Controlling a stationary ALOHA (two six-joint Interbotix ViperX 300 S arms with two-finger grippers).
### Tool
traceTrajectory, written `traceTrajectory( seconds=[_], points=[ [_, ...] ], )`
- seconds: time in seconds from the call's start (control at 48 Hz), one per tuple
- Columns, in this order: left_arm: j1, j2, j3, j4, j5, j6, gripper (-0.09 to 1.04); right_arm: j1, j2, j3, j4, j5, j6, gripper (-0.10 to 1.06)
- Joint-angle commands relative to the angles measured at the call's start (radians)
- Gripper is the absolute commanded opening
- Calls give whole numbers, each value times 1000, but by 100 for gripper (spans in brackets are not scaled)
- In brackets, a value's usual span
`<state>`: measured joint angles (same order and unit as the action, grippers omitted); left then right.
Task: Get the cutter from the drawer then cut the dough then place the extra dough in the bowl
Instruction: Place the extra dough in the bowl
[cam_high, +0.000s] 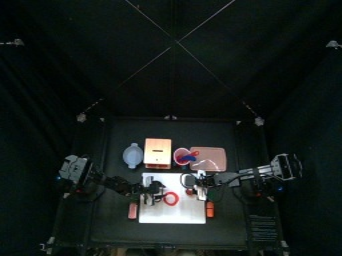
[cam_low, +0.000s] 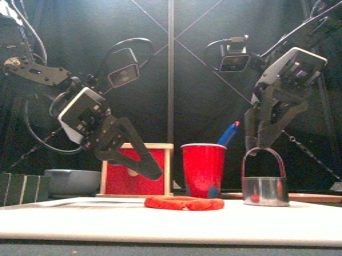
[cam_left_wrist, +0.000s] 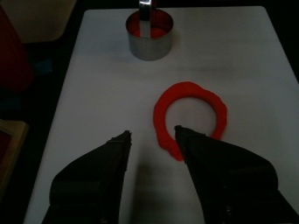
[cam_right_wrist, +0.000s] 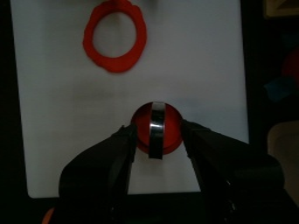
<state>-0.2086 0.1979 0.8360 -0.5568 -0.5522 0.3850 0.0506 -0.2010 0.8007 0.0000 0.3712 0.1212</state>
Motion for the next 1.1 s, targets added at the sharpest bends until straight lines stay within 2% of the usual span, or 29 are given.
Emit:
traceTrajectory(
  seconds=[0.021,0.375,0.646,1.104],
  points=[
    [15,-15,-37,-6,-3,-2,84,-3,-25,-29,-2,-6,-2,81],
    [34,58,-112,-9,138,2,82,5,-28,-61,3,-12,-2,81],
    [43,63,-117,-9,212,0,81,17,-28,-60,20,-23,-2,81],
    [41,74,-103,6,249,3,66,15,-15,-48,29,-32,-2,81]
  ],
)
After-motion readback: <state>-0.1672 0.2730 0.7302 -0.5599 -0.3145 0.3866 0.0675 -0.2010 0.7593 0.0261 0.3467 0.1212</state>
